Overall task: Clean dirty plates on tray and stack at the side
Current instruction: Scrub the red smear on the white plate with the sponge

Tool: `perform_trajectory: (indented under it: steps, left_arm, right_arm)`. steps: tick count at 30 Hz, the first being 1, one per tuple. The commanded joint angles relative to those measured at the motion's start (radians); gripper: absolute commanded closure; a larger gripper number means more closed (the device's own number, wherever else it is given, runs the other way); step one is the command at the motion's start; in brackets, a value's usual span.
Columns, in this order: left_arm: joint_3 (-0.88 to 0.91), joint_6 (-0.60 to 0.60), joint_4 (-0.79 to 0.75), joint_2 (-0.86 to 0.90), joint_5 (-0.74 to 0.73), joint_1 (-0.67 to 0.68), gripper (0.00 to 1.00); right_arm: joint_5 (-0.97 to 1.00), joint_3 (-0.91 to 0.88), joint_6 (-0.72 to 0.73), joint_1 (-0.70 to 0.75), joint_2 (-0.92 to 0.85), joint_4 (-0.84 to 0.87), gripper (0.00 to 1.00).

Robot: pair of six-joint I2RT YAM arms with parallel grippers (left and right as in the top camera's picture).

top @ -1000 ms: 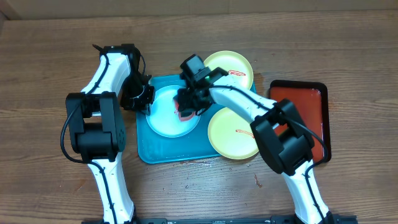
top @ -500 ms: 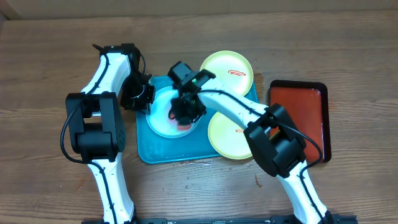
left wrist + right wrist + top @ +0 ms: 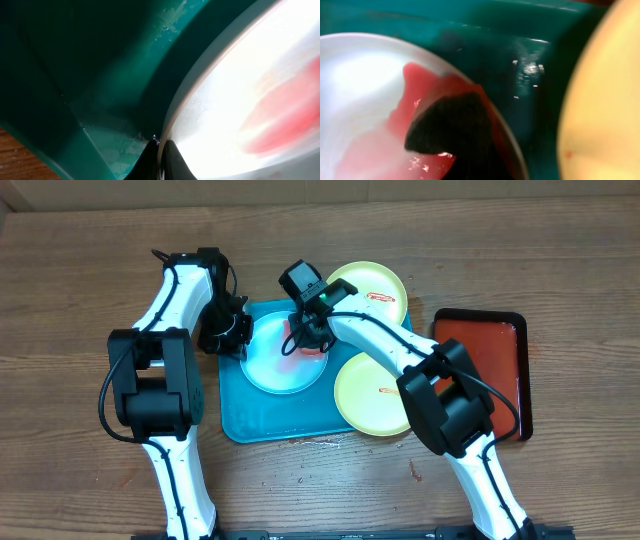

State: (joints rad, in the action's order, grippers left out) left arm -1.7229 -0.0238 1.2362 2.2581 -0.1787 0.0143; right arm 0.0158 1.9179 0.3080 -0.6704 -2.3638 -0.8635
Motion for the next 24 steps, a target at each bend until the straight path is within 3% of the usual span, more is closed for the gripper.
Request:
perform_trajectory:
  steps: [1, 6, 13, 17, 24]
  left_arm:
    - [0.009, 0.013, -0.03, 0.019, 0.048, 0.006, 0.96]
    - [0.009, 0.013, -0.034, 0.019, 0.048, 0.006, 0.96]
    - [0.009, 0.013, -0.033, 0.019, 0.048, -0.001, 0.96]
    - [0.009, 0.013, -0.033, 0.019, 0.048, -0.002, 0.96]
    - [0.009, 0.012, -0.032, 0.019, 0.048, -0.002, 0.96]
  right_arm:
    - [-0.147, 0.019, -0.029, -0.055, -0.034, 0.002, 0.96]
    - [-0.357, 0.019, -0.109, -0.119, -0.034, -0.022, 0.96]
    - [-0.357, 0.021, -0.105, -0.103, -0.034, -0.167, 0.96]
    - [-0.289, 0.021, -0.026, -0.046, -0.034, -0.193, 0.96]
    - [0.016, 0.021, 0.116, 0.015, -0.034, -0.154, 0.96]
